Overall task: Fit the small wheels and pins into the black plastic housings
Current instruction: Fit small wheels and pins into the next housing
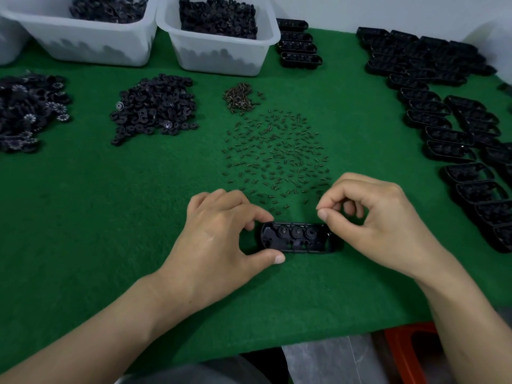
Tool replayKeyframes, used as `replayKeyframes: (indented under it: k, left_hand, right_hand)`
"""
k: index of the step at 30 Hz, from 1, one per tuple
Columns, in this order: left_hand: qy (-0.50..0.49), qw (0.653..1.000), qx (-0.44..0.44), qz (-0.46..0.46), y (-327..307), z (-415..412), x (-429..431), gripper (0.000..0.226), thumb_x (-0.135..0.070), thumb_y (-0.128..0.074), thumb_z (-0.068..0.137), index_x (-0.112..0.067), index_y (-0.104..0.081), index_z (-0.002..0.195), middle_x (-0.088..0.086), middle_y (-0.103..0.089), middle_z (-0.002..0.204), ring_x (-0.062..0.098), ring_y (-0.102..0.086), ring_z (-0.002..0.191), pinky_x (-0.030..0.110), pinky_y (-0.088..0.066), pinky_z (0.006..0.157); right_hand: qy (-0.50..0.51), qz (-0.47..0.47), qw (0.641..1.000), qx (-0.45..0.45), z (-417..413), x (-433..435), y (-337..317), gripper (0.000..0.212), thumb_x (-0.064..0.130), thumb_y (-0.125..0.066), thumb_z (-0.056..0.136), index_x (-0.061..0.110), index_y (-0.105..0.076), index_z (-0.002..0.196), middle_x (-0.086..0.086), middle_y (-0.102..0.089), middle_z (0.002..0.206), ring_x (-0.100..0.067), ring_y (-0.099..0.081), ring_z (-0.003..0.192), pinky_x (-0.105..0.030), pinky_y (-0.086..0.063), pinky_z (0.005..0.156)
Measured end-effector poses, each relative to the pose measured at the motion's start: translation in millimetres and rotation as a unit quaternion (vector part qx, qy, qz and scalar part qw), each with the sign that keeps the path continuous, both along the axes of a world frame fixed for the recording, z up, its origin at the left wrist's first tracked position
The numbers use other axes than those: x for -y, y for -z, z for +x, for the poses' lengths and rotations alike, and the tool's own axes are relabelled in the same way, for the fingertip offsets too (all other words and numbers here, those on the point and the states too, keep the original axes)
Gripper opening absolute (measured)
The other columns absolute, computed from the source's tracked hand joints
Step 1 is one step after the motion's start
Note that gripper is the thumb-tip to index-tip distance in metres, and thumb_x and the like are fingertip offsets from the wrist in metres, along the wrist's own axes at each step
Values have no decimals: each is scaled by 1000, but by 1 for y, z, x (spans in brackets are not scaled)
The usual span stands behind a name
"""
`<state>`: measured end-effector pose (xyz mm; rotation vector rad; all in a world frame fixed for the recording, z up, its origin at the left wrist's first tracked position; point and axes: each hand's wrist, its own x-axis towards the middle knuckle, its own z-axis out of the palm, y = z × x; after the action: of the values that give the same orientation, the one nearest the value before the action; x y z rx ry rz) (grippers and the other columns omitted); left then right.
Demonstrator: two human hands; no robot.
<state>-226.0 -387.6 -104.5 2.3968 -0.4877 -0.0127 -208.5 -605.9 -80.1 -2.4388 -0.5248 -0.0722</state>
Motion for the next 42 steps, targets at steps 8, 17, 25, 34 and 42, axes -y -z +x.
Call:
replayKeyframes:
  k: [8, 17, 25, 34, 42]
  left_hand:
    - [-2, 1000, 2, 1, -1, 0, 1, 41, -53, -72, 62, -27, -67, 94, -12, -49, 74, 10, -49, 78, 27, -25, 89]
    - [-5, 1000, -1, 0, -1, -1, 1, 41, -53, -74, 63, -28, -67, 94, -12, -49, 75, 9, -47, 78, 28, -26, 90]
    - [-9, 1000, -2, 9, -3, -1, 2, 44, -57, -62, 60, -28, -67, 93, -12, -49, 74, 9, -48, 77, 29, -29, 90]
    - [-2, 1000, -1, 14, -2, 0, 1, 45, -58, -69, 63, -27, -67, 96, -12, -50, 75, 9, -48, 78, 31, -30, 91]
    - [-2, 1000, 8, 3, -2, -2, 2, 55, -65, -50, 60, -28, -67, 96, -14, -49, 75, 6, -46, 78, 28, -28, 89]
  right_hand:
    - [-39, 30, 999, -18, -9, -3, 14, 6, 11, -70, 78, 16, -68, 76, 5, -53, 79, -7, -50, 75, -10, -34, 67]
    - [-30, 31, 999, -3, -12, 1, 17, 2, 15, -65, 76, 14, -66, 75, 4, -54, 80, -8, -50, 73, -12, -37, 64]
    - [-46, 8, 998, 48, -13, 1, 18, 2, 10, -68, 77, 10, -70, 78, 0, -56, 78, -14, -54, 73, -23, -42, 67]
    - [15, 100, 995, 0, -11, 18, 13, 19, 1, -63, 83, 19, -68, 89, 7, -64, 82, -11, -59, 75, -24, -46, 66]
    - [-51, 52, 997, -28, -20, 14, 15, 17, 29, -76, 68, 18, -66, 76, 5, -59, 90, -11, -58, 85, -14, -40, 73]
